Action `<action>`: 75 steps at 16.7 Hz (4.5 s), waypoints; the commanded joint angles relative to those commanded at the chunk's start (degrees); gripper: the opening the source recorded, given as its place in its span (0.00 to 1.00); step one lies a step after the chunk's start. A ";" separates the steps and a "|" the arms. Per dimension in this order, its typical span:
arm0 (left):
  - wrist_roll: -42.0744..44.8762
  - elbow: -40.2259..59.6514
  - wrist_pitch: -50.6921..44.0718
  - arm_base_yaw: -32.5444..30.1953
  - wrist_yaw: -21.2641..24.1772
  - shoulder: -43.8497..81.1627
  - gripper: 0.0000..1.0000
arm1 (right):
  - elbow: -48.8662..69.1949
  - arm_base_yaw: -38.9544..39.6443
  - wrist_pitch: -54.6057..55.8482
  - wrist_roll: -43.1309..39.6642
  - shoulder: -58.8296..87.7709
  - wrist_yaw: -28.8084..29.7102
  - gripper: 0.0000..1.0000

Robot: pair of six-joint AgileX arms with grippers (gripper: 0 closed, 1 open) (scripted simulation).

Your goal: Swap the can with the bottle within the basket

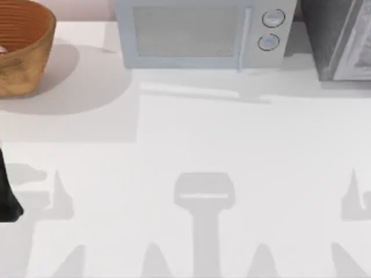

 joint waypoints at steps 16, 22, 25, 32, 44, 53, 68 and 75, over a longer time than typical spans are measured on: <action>2.84 49.56 -29.46 2.17 6.19 51.54 1.00 | 0.00 0.00 0.00 0.00 0.00 0.00 1.00; 5.62 88.20 -49.56 5.09 10.67 88.55 1.00 | 0.00 0.00 0.00 0.00 0.00 0.00 1.00; 7.10 107.97 -59.03 7.00 12.76 106.83 1.00 | 0.00 0.00 0.00 0.00 0.00 0.00 1.00; 10.23 147.64 -76.15 11.51 16.38 142.79 1.00 | 0.00 0.00 0.00 0.00 0.00 0.00 1.00; 12.06 167.14 -82.92 13.40 17.94 159.18 1.00 | 0.00 0.00 0.00 0.00 0.00 0.00 1.00; 10.69 174.10 -83.31 12.91 17.61 167.31 1.00 | 0.00 0.00 0.00 0.00 0.00 0.00 1.00; 10.01 179.78 -83.13 12.24 17.55 172.98 0.70 | 0.00 0.00 0.00 0.00 0.00 0.00 1.00; 10.01 179.78 -83.13 12.24 17.55 172.98 0.17 | 0.00 0.00 0.00 0.00 0.00 0.00 1.00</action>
